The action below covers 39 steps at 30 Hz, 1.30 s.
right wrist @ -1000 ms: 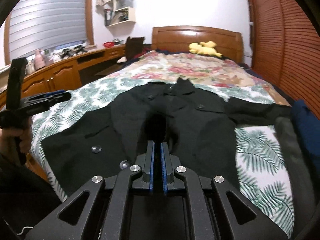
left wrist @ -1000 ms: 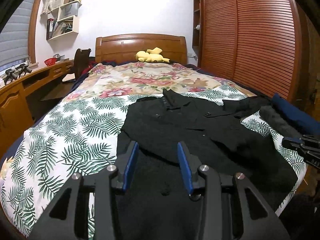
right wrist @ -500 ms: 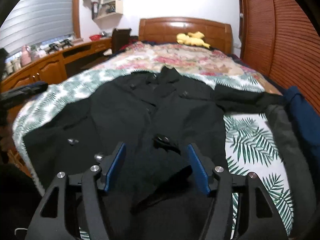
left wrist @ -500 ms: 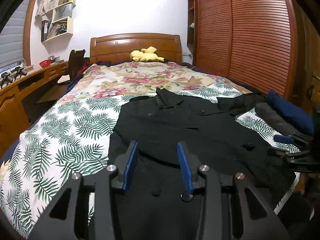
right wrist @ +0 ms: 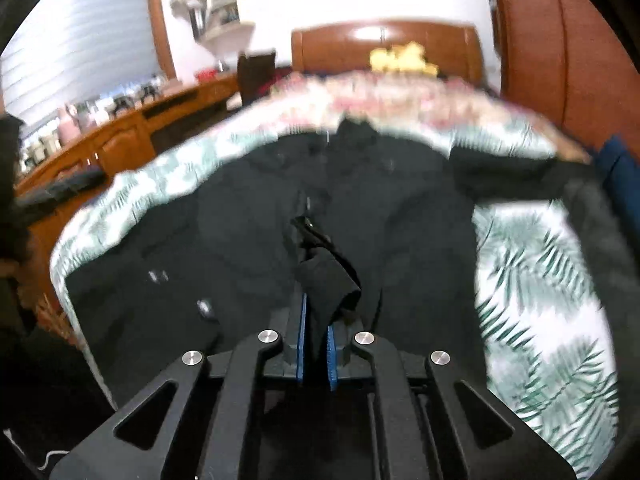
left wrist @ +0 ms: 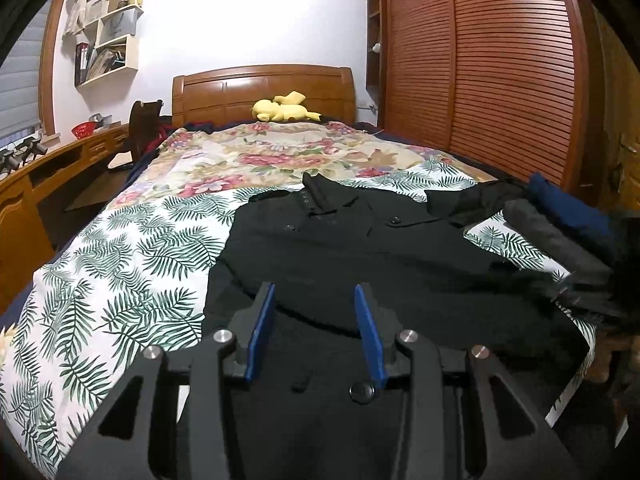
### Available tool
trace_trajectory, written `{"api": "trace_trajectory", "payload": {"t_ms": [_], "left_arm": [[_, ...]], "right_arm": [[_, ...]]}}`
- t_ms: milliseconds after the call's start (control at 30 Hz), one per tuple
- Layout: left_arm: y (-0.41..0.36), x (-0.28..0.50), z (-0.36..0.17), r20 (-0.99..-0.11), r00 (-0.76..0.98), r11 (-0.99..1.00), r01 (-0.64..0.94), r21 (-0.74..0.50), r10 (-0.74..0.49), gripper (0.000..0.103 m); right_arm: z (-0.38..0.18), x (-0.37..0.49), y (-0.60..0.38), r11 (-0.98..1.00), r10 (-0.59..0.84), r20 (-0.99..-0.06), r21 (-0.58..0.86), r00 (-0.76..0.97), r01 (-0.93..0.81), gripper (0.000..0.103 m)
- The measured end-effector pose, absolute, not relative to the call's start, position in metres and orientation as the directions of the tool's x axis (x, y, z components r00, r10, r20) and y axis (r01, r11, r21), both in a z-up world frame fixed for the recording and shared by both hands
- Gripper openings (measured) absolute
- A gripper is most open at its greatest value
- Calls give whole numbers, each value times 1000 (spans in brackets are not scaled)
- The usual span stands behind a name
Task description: Fold large clothes
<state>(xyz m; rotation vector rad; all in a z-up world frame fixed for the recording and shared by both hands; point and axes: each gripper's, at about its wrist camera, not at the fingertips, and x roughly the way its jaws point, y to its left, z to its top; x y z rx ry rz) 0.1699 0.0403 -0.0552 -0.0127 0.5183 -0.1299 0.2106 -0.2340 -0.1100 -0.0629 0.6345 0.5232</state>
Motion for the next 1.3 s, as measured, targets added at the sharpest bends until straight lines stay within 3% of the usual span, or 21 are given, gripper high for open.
{"api": "trace_trajectory", "payload": {"t_ms": [133, 367, 533, 633, 833, 1033, 1300], "left_arm": [[41, 170, -55, -494, 861, 992, 115, -44, -121, 39], [43, 171, -56, -497, 860, 993, 112, -45, -120, 39], [36, 172, -56, -501, 857, 992, 117, -44, -124, 39], [29, 174, -56, -500, 856, 991, 125, -49, -133, 39], [9, 181, -55, -490, 857, 987, 151, -63, -162, 39], [-14, 190, -54, -488, 851, 980, 186, -68, -195, 39], [-37, 202, -67, -493, 853, 982, 188, -20, -173, 39]], "right_arm": [[-84, 201, -245, 897, 399, -535, 61, 745, -437, 5], [-101, 211, -255, 923, 321, -609, 32, 725, -383, 7], [-108, 216, -260, 945, 241, -615, -28, 751, -326, 37], [-105, 219, -259, 946, 226, -602, -50, 766, -319, 41], [-121, 234, -243, 899, 328, -633, -19, 701, -438, 41], [-176, 268, -238, 887, 309, -755, 10, 578, -462, 41], [-184, 266, -248, 881, 363, -732, 68, 577, -468, 41]]}}
